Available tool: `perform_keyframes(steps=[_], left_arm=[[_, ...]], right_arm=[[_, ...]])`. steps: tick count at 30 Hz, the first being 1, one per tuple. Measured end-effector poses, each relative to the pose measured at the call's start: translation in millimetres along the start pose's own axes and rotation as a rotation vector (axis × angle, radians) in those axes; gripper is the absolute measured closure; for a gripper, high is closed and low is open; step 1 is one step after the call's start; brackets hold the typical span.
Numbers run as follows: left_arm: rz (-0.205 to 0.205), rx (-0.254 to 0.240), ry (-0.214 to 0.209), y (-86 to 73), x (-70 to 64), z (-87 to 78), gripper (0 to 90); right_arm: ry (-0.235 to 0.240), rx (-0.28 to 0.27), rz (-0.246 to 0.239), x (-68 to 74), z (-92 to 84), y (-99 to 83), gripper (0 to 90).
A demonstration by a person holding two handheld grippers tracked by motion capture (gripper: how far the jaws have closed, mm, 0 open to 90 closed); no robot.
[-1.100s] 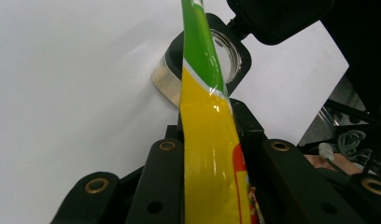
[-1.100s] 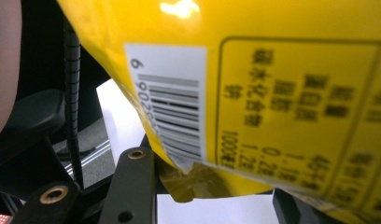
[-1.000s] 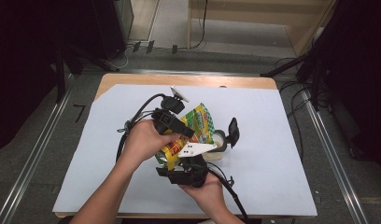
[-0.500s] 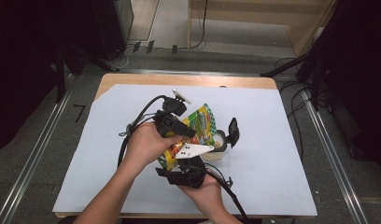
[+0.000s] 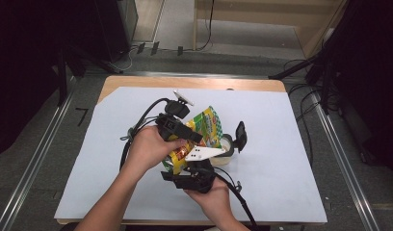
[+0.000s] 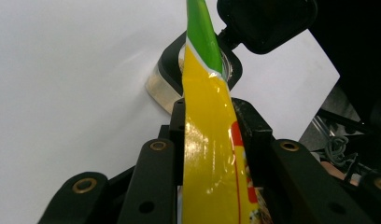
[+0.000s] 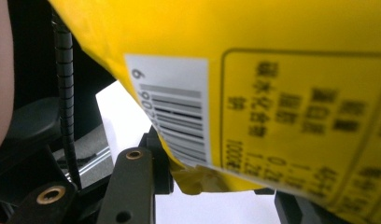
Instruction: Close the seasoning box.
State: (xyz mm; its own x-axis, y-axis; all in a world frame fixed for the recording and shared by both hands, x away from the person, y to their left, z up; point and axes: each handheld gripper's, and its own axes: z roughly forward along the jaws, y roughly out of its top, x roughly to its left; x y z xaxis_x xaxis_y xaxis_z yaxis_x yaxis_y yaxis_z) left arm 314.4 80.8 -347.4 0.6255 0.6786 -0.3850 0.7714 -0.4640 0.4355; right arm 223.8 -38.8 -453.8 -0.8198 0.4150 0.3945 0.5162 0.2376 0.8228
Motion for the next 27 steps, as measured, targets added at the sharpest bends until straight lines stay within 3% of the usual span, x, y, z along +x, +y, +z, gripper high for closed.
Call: perform_keyframes(steps=[3,7,11,18,27], left_arm=[[-0.006,0.0,0.001,0.2,0.4,0.5,74.1],[0.019,0.01,0.027,0.6,-2.3,1.6,78.6],[0.022,0.015,0.041,0.4,-3.6,2.2,80.6],[0.016,0.013,0.046,0.9,-2.6,2.2,81.8],[0.012,0.006,0.046,1.9,-2.2,2.4,82.5]], right_arm=[[-0.004,-0.006,-0.001,-1.0,-2.1,0.4,62.0],[0.002,0.004,-0.008,-0.5,-1.9,0.0,61.5],[-0.004,0.025,-0.037,0.8,0.3,-0.5,60.6],[-0.027,0.044,-0.072,5.1,2.5,-0.6,55.4],[-0.056,0.077,-0.114,6.1,2.5,0.8,57.6]])
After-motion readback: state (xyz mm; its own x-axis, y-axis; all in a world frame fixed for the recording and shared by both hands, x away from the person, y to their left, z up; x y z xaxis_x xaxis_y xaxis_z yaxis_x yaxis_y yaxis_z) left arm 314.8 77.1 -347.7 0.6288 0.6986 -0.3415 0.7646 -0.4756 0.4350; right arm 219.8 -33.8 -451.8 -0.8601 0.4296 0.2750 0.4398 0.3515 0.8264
